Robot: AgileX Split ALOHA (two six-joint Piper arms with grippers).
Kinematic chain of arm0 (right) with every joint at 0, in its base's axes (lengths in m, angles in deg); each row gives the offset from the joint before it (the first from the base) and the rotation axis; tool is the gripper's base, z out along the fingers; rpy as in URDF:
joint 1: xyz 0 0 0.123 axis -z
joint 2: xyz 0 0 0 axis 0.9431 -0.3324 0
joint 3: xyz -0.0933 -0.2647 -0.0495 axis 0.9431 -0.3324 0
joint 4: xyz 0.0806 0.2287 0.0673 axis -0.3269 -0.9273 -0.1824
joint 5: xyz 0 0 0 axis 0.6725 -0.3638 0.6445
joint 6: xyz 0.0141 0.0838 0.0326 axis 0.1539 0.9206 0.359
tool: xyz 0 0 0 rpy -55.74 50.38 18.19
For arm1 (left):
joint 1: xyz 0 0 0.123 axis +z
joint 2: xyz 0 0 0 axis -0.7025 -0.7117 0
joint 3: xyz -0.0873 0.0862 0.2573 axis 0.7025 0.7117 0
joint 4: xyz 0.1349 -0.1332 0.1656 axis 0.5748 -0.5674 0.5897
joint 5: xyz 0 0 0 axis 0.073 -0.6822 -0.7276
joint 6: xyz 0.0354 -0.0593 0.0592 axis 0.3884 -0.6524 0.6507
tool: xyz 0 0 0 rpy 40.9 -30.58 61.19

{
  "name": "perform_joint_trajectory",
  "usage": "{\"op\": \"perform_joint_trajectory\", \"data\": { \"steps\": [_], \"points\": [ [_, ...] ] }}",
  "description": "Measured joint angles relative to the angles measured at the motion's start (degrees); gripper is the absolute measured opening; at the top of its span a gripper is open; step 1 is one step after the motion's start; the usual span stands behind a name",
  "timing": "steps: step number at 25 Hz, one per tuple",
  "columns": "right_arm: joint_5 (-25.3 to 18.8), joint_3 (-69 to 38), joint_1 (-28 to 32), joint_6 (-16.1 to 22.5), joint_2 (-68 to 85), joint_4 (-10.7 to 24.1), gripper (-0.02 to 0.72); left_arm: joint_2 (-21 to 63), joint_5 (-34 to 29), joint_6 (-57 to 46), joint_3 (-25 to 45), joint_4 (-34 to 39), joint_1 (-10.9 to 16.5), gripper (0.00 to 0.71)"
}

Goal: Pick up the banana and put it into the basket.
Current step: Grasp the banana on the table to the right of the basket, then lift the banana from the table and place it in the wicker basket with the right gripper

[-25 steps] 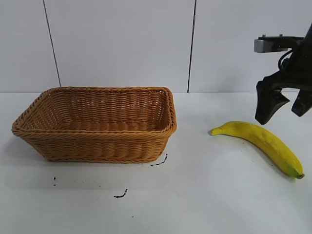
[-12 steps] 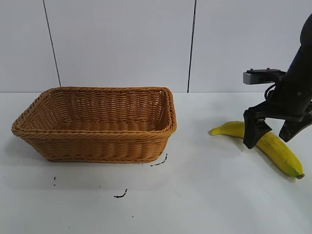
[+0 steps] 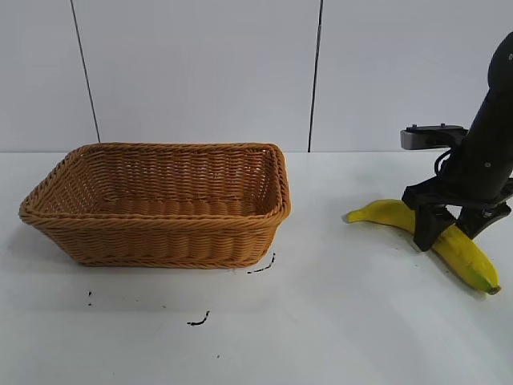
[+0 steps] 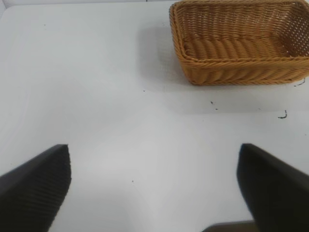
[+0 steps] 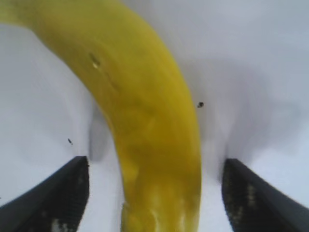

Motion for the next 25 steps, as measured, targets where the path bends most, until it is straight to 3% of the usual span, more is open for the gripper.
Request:
{"op": "perform_joint_trajectory", "data": {
  "steps": [13,18,25],
  "points": [
    [-9.2,1.4,-2.7,-0.2,14.3,4.6,0.291,0.0,0.0,0.0,0.0,0.0,0.0,0.693],
    [-13.9,9.3,-7.2,-0.2,14.5,5.2,0.291,0.0,0.0,0.0,0.0,0.0,0.0,0.693],
    [-15.8,19.8,-11.6,-0.2,14.5,5.4,0.291,0.0,0.0,0.0,0.0,0.0,0.0,0.693]
  ]
}}
